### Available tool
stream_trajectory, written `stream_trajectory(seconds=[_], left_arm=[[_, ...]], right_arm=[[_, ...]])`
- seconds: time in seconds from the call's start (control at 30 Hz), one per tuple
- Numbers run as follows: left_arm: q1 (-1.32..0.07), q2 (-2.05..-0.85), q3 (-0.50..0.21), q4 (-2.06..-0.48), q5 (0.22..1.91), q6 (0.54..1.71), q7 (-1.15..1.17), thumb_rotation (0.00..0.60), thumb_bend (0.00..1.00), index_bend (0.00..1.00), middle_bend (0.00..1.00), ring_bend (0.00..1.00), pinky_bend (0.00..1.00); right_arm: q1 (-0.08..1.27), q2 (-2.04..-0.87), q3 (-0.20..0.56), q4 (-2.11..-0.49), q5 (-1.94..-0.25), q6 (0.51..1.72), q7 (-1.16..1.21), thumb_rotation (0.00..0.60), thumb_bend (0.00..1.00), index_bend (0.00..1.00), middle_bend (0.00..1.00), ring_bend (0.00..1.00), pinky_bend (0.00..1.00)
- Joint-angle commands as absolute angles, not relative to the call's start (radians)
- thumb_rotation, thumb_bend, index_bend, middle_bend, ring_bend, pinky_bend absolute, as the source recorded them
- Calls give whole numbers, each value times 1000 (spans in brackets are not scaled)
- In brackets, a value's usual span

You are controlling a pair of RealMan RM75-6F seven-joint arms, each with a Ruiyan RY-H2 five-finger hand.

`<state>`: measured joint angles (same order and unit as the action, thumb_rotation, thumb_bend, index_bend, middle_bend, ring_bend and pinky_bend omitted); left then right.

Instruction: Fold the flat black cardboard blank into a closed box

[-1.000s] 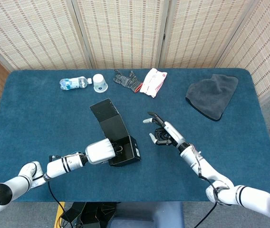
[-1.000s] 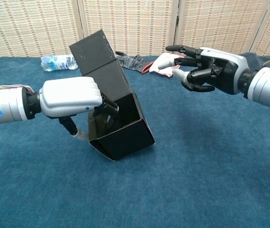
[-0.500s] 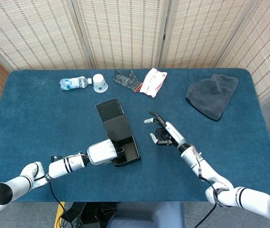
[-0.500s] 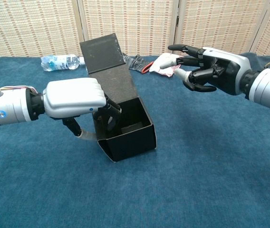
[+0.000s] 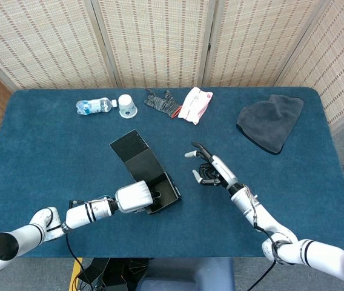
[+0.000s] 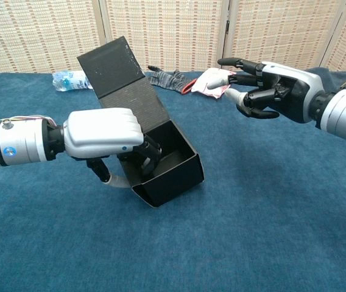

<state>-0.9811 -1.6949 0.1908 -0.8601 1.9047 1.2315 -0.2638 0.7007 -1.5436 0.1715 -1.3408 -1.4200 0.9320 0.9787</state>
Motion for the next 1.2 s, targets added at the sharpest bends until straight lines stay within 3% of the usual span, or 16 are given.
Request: stream_trajectory(seconds=[0.03,0.53,1.0,1.2], left_arm=[[-981,-1695,186,-864,1900,1231,-267,600,564,506,478,552,608],[-978,-1652,179,-898,1889,1219,-250,600,726,518,525,548,572],[-983,-1604,169,-990,1876,1179,-217,600,721,318,399,520,506],[-988,-1623,171,-989,1892,1166,-182,600,721,337,379,519,494]], right_arm=[[700,-1546,173,-1338,-1418,931,981,600,502,0,220,738,996],[699,-1557,183,-1327,-1416,929,992,600,503,0,226,738,996],[693,-1556,187,-1340,-1413,934,973,600,503,0,226,738,996],[687,-1554,186,-1346,-1411,938,963,600,502,0,233,738,996]])
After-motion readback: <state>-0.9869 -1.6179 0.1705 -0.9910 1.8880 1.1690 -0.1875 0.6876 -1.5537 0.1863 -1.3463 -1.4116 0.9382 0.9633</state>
